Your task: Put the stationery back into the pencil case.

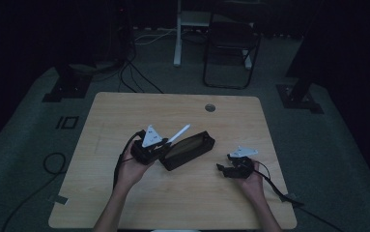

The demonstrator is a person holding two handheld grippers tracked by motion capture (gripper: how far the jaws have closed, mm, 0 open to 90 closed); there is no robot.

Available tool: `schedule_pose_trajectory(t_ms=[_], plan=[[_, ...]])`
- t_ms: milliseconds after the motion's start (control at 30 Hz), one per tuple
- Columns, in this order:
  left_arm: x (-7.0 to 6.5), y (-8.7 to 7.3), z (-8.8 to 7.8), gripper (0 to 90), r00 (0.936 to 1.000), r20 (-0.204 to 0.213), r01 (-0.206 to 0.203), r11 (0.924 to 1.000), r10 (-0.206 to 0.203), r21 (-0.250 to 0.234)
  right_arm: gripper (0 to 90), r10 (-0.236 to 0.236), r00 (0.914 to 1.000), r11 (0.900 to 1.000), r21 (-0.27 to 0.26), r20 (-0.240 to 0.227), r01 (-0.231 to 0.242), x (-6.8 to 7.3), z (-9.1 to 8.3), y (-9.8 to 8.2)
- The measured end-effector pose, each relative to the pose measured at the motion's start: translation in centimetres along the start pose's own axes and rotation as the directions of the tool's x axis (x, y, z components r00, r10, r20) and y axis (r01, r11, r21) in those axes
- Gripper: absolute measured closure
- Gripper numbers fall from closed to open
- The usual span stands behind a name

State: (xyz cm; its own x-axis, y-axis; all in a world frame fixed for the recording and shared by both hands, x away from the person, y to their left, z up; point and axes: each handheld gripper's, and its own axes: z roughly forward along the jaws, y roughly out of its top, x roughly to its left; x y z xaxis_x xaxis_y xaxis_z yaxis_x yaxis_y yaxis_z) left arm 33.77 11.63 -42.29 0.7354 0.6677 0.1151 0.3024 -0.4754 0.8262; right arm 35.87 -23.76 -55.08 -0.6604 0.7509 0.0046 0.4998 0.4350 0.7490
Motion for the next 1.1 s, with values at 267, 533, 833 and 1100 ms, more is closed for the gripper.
schedule_pose_trajectory(t_ms=[267,533,833,1100], plan=[[-0.2,0.2,0.5,78.8,0.9999,0.010,-0.004,1.0000,0.004,0.001,32.1,-0.001,1.0000,1.000,0.000,0.000,0.001,0.0,0.0,0.0],[-0.3,0.4,1.3,78.8,0.9998,0.020,-0.008,1.0000,0.008,0.003,32.0,0.001,1.0000,1.000,-0.001,0.000,-0.001,0.0,0.0,0.0],[-0.5,0.6,2.1,78.8,0.9994,0.032,-0.016,0.9998,0.016,0.006,32.0,0.001,1.0000,1.000,-0.001,0.000,-0.001,0.0,0.0,0.0],[-0.5,0.5,2.8,78.8,0.9992,0.037,-0.014,0.9998,0.014,0.015,32.0,0.000,1.0000,1.000,-0.001,0.000,0.000,0.0,0.0,0.0]])
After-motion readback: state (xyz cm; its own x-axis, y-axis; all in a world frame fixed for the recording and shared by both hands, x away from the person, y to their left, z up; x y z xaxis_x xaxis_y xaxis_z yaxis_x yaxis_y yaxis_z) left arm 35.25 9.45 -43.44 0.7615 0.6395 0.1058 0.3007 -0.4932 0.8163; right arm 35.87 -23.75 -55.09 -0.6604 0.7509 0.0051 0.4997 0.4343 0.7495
